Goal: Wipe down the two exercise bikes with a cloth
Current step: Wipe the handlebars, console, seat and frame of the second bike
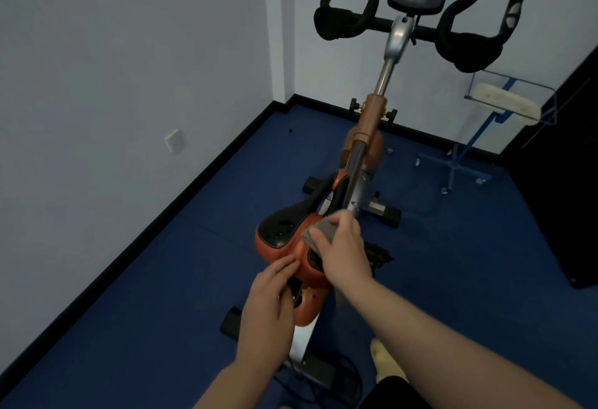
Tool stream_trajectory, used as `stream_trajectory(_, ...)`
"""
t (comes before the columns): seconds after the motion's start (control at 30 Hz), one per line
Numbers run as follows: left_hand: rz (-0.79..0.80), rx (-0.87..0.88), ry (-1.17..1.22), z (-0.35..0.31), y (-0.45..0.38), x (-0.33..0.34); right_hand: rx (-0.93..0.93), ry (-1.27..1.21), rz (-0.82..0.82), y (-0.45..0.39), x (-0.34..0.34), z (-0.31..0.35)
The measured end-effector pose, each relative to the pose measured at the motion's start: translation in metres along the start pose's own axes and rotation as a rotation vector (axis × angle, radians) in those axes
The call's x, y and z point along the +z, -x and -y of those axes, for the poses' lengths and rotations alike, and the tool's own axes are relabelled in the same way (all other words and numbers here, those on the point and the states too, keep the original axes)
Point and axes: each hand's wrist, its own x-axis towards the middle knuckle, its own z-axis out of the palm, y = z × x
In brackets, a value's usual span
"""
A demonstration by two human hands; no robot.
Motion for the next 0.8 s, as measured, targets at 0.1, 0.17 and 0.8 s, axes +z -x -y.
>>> stream_trajectory(0.1, -0.009, -0.004, 0.020, -0.001, -0.002, 0.001, -0.025, 0.051, -0.053, 0.009, 0.009, 0.001)
stream_trajectory(0.17, 0.002, -0.002, -0.001, -0.001, -0.001, 0.002, -0.073, 0.100, -0.028, 0.024, 0.013, -0.007)
stream_trajectory(0.8, 0.020, 0.025, 0.035, 0.003, -0.007, -0.003, 0.138, -0.628, -0.160, 0.048, 0.020, -0.031)
